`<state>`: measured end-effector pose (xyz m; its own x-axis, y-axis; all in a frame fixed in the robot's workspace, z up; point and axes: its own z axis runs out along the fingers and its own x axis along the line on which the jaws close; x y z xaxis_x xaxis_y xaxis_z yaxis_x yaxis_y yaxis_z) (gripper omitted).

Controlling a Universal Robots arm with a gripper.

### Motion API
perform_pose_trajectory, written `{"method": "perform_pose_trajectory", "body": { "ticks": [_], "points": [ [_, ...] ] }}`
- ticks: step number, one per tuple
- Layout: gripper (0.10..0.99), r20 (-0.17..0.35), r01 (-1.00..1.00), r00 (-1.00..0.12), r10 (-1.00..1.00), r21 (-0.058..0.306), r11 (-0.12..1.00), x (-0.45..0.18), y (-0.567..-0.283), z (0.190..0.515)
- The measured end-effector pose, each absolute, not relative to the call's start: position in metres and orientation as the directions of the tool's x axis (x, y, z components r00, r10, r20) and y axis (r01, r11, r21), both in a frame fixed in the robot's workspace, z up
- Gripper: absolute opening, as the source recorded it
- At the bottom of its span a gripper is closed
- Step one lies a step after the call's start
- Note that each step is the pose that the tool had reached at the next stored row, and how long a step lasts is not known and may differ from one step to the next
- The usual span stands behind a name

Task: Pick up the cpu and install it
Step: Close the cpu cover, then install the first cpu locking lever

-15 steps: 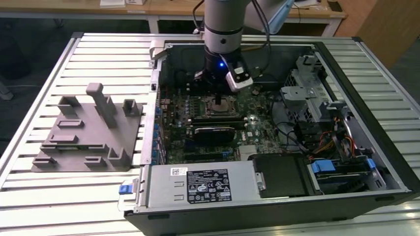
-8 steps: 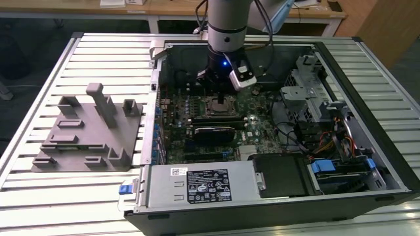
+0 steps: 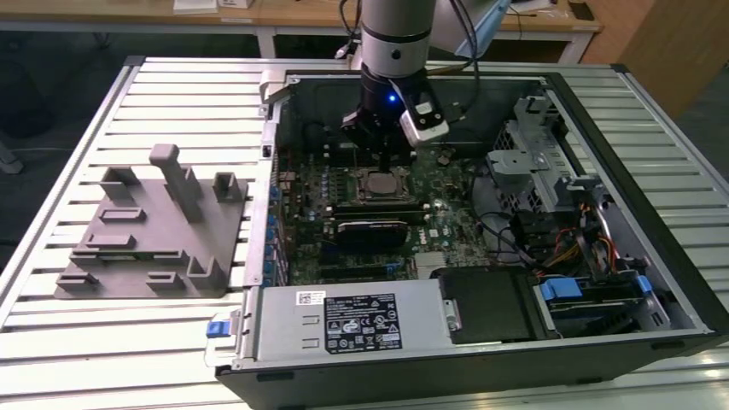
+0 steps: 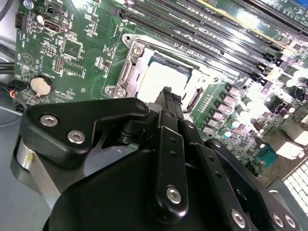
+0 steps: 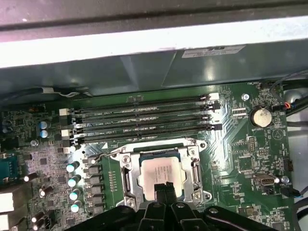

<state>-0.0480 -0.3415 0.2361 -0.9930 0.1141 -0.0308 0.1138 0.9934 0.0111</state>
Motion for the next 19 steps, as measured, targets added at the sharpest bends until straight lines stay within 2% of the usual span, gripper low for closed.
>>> {"method": "perform_pose_trajectory", "body": {
  "ticks": [19],
  "points": [
    [0.106,-0.031,0.114,-0.993,0.114,0.013,0.993,-0.0538,-0.3416,0.2362]
  ]
}}
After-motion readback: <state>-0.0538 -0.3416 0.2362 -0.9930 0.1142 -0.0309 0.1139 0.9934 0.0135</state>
